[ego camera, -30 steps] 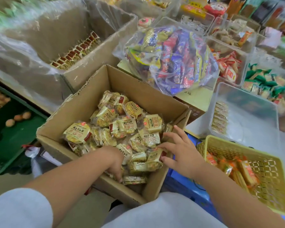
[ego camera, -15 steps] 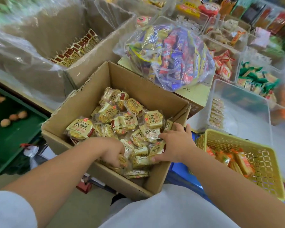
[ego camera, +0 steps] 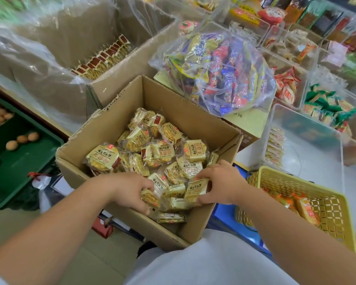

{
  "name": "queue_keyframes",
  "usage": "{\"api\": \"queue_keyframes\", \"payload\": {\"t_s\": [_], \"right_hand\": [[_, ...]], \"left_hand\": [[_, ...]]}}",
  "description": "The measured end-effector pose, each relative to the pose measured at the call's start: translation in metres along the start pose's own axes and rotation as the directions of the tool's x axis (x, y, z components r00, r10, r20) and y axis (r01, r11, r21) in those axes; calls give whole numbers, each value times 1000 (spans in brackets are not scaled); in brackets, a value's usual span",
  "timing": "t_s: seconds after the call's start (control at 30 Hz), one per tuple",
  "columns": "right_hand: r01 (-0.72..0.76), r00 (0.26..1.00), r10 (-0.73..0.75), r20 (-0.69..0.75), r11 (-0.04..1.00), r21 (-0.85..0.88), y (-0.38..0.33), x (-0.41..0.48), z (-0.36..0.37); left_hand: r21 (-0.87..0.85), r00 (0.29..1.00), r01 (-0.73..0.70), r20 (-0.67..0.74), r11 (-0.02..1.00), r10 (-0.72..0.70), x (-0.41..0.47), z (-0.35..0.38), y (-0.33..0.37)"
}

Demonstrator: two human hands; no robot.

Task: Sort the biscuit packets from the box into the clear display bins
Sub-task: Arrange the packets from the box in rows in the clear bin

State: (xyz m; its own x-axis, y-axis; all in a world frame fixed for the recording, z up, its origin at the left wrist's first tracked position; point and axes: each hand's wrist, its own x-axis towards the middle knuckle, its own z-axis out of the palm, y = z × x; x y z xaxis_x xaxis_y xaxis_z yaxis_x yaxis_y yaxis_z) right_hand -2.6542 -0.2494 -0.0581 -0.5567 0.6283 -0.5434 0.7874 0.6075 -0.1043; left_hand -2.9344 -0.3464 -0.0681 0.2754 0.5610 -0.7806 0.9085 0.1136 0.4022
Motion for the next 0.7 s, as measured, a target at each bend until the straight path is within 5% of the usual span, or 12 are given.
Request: {"api": "queue_keyframes", "payload": {"t_s": [0.17,0.27,0.37,0.43,0.57,0.7], "right_hand": [[38,998,-30,-58,989,140,7,-2,2],[80,989,-29,-145,929,362,10,-5,3],[110,967,74,-243,738,665,15,-14,0],[154,920,191,-343,627,763,19,-24,-6],[268,848,357,-391,346,899,31,-43,-19],[296,821,407,-400,295,909,47,-58,-25]], "left_hand": [[10,995,43,-94,999,-42,4,5,-1],[-154,981,65,-171,986,-92,0,4,-6],[-445,958,-25,-267,895,-106,-11,0,-8],[-708,935,-112,-313,698,-166,-20,-2,2],[-924,888,-382,-376,32,-264,-13,5,46],[-843,872,-486,-447,-231,-200,15,7,119]]}}
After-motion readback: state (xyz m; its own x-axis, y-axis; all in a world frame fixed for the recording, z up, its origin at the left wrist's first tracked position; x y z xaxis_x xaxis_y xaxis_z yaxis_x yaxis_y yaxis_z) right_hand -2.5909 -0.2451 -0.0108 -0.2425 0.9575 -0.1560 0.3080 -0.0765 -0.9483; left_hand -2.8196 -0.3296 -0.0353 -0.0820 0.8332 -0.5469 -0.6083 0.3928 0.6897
